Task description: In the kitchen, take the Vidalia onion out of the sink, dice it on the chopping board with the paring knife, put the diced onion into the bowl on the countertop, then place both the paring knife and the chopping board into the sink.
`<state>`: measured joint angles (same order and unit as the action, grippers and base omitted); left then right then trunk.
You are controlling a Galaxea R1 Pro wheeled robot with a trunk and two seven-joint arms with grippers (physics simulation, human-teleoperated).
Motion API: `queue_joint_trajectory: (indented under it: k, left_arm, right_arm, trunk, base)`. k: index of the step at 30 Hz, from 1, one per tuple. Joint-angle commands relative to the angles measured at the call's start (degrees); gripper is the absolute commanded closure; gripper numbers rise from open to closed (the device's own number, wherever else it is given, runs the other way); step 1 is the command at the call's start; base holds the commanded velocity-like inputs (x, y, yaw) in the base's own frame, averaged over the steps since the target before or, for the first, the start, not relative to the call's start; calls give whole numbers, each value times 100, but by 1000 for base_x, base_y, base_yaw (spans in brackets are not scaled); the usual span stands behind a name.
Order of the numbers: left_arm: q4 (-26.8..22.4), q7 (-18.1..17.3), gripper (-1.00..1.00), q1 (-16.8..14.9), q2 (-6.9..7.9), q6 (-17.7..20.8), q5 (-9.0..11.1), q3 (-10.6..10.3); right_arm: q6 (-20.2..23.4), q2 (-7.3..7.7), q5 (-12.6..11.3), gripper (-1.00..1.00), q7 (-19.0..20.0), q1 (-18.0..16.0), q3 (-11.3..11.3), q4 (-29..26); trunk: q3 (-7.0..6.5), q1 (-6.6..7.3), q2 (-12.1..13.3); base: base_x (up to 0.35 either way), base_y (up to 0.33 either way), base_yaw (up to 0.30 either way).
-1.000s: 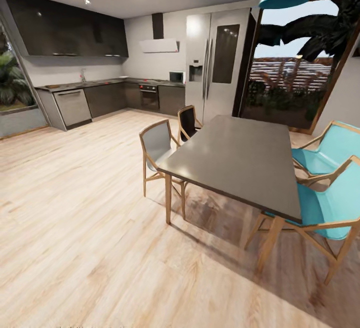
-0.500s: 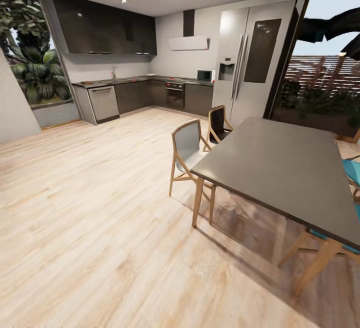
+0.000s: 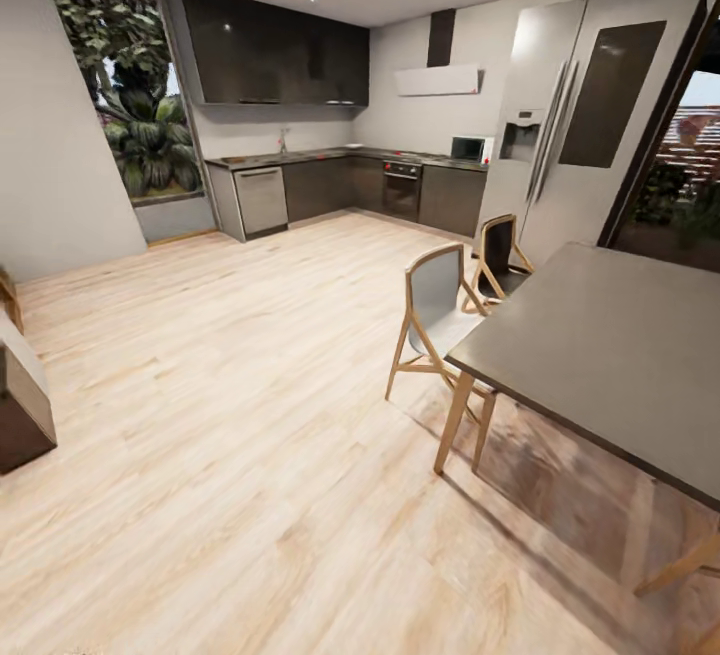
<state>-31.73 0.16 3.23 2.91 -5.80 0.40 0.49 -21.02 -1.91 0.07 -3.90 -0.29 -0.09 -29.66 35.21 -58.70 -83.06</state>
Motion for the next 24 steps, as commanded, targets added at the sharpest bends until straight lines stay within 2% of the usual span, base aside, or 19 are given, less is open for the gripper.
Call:
queue_joint_trajectory:
  k: [1,24]
  left_arm:
    - [-8,2,-100,2,0,-9,4,4]
    - [0,2,-100,2,-1,-9,4,4]
  right_arm:
    - [-17,-2,2,-100,-18,-4,0,4]
    - [-17,-2,2,-100,-15,-3,8,4]
  trunk:
    - [8,-2,-2]
    - [98,-2,-2]
  base:
    - [225,12,275]
    - [226,1,275]
